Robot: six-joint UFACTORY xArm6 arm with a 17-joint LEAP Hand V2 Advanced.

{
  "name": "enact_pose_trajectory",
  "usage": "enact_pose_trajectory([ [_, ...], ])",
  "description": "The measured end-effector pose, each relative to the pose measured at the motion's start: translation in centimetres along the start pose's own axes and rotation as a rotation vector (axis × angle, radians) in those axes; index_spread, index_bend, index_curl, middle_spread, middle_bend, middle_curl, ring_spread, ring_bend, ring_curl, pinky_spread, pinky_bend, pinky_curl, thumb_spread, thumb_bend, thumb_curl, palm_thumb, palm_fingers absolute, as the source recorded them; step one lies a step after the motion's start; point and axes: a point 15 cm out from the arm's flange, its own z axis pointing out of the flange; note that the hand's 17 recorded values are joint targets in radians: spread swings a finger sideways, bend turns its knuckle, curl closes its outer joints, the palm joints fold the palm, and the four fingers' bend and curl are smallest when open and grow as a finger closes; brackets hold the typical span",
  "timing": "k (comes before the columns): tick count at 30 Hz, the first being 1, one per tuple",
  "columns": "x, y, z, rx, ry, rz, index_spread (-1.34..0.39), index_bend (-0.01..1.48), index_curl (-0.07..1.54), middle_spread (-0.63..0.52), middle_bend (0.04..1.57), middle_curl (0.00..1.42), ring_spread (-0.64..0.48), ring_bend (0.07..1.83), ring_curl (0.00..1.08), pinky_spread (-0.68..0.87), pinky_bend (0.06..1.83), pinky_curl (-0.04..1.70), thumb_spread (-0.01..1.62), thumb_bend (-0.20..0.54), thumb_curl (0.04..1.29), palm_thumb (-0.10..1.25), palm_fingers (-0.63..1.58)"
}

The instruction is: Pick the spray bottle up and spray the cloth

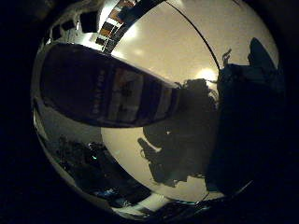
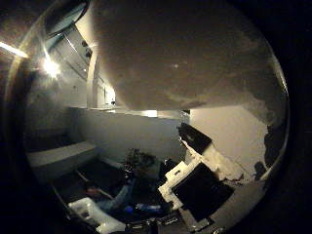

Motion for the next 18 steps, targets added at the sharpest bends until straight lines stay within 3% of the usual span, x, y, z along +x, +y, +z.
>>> enact_pose_trajectory([
  [6,0.3,-0.1,-0.4,-0.010,0.012,-0.021,-0.31,0.19,0.53,-0.07,0.46,0.46,-0.05,0.89,0.44,0.28,0.62,0.74,0.99,-0.028,0.43,0.71,0.17],
  [18,0.5,-1.4,-2.2,0.009,0.029,-0.043,-0.25,0.17,0.41,-0.02,0.37,0.42,0.00,0.79,0.38,0.37,0.57,0.60,0.99,-0.027,0.40,0.68,0.19],
])
